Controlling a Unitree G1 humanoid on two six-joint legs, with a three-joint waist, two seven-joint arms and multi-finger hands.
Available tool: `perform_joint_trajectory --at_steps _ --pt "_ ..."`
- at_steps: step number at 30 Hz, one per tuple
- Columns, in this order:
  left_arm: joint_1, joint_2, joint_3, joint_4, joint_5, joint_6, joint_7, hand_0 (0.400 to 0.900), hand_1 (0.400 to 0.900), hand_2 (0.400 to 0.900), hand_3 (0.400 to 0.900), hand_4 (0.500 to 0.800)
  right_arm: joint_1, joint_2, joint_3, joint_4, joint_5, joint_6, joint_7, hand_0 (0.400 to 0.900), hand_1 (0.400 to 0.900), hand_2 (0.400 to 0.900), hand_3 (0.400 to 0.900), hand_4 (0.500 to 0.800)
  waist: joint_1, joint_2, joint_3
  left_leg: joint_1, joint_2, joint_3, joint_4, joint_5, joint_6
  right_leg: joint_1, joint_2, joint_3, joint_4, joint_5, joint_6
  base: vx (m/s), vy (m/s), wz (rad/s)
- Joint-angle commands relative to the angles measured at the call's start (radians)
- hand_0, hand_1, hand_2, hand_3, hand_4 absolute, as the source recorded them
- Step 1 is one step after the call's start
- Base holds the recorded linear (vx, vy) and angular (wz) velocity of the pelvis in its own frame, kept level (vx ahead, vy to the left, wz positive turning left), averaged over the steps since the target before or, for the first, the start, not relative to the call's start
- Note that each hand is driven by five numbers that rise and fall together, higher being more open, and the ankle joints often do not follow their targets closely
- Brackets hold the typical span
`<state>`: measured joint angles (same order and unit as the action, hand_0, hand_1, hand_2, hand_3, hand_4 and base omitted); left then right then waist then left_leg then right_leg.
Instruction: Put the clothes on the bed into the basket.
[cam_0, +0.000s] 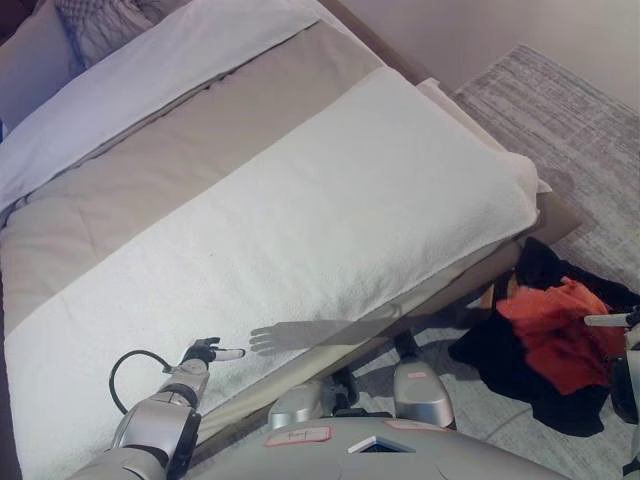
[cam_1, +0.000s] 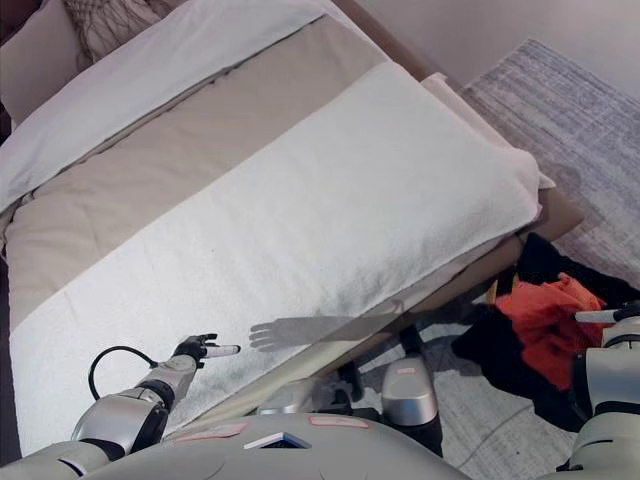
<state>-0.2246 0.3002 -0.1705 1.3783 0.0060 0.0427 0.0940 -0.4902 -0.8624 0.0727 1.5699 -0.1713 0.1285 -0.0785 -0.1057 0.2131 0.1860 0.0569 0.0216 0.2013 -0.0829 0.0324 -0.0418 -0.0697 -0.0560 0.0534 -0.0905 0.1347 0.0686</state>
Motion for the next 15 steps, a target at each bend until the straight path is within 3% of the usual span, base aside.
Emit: perform_joint_trajectory --at_steps 1,11,15 --pt "-0.023 0.057 -0.010 0.088 0.030 0.007 0.031 0.900 0.900 0.900 0.900 0.800 0.002 -0.036 0.066 0.036 -0.021 -0.003 -0.036 0.900 0.900 0.900 0.900 0.800 0.014 -0.084 -0.059 -0.013 0.025 -0.087 0.005 0.015 -0.037 0.071 -0.110 -0.002 0.044 -0.070 0.090 0.02 -0.024 0.03" --pt "-0.012 0.056 0.004 0.097 0.028 0.009 0.035 0.900 0.900 0.900 0.900 0.800 -0.014 0.048 0.148 0.002 -0.073 -0.008 -0.023 0.900 0.900 0.900 0.900 0.800 0.039 -0.120 -0.061 -0.014 0.032 -0.105 0.004 0.018 -0.037 0.081 -0.107 -0.014 0.039 -0.072 0.085 0.00 -0.020 0.05" --pt "0.011 0.040 0.025 0.086 0.016 0.001 0.046 0.900 0.900 0.900 0.900 0.800 -0.011 0.155 0.198 -0.123 -0.059 -0.040 -0.047 0.900 0.900 0.900 0.900 0.800 0.051 -0.133 -0.054 -0.016 0.033 -0.110 0.004 0.020 -0.036 0.082 -0.105 -0.017 0.041 -0.072 0.081 -0.01 -0.007 0.02"
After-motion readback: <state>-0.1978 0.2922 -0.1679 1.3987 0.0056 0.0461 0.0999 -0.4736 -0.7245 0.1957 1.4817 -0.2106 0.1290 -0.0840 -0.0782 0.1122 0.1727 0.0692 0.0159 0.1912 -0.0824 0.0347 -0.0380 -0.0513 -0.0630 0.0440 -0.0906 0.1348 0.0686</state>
